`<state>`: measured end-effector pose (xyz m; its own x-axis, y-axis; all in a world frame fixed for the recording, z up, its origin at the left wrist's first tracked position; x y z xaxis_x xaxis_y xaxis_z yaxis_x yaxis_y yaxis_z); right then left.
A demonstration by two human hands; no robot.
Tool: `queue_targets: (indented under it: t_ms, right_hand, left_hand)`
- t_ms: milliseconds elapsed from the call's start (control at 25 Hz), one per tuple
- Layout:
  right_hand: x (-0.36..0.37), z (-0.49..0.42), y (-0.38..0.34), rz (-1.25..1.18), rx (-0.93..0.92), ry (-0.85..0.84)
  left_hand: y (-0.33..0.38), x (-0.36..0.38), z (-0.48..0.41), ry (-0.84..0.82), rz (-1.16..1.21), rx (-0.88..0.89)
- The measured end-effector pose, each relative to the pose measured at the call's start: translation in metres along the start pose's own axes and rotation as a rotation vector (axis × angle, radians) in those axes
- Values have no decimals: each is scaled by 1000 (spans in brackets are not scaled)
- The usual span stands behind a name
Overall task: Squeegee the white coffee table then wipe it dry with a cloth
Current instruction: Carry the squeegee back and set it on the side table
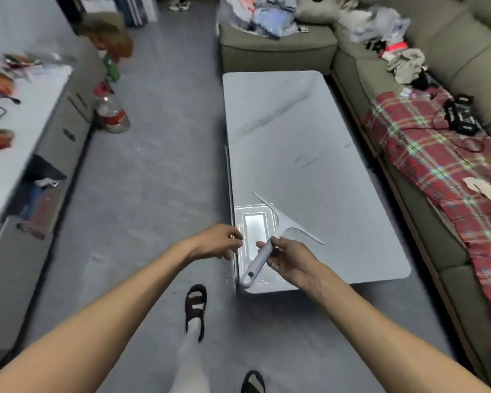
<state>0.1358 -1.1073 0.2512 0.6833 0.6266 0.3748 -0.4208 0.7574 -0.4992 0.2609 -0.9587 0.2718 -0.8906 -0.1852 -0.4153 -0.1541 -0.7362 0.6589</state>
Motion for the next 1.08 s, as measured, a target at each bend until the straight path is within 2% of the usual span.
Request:
queue_targets:
  t_ms: [120,280,440,600,920,1080]
  right_hand:
    - [51,30,27,127,23,-70]
    - [118,67,91,334,15,-175]
    - [169,107,183,610,16,-361]
    - [205,155,296,775,47,-483]
    - [261,265,508,932,40,-487]
    - [298,278,576,984,23,-486]
  left_hand:
    - [-14,9,84,53,166,-55]
    - [-66,16,189,205,126,-170]
    - [-139,42,287,323,48,-331]
    - [-217,87,395,356,148,-444]
    - [-354,177,596,499,248,-514]
    - [-414,195,644,580,322,-531]
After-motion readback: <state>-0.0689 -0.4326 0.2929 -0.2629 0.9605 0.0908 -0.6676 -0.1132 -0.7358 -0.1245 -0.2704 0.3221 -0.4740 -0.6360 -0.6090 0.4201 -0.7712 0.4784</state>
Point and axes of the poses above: each hand's wrist, its own z-axis away from the middle knuckle, its own x-axis out of the palm, y = z × x, the point moved 1 cm from there along -z, towards the middle knuckle, and after that the axes turned 1 degree about -z, right-handed, at the moved point
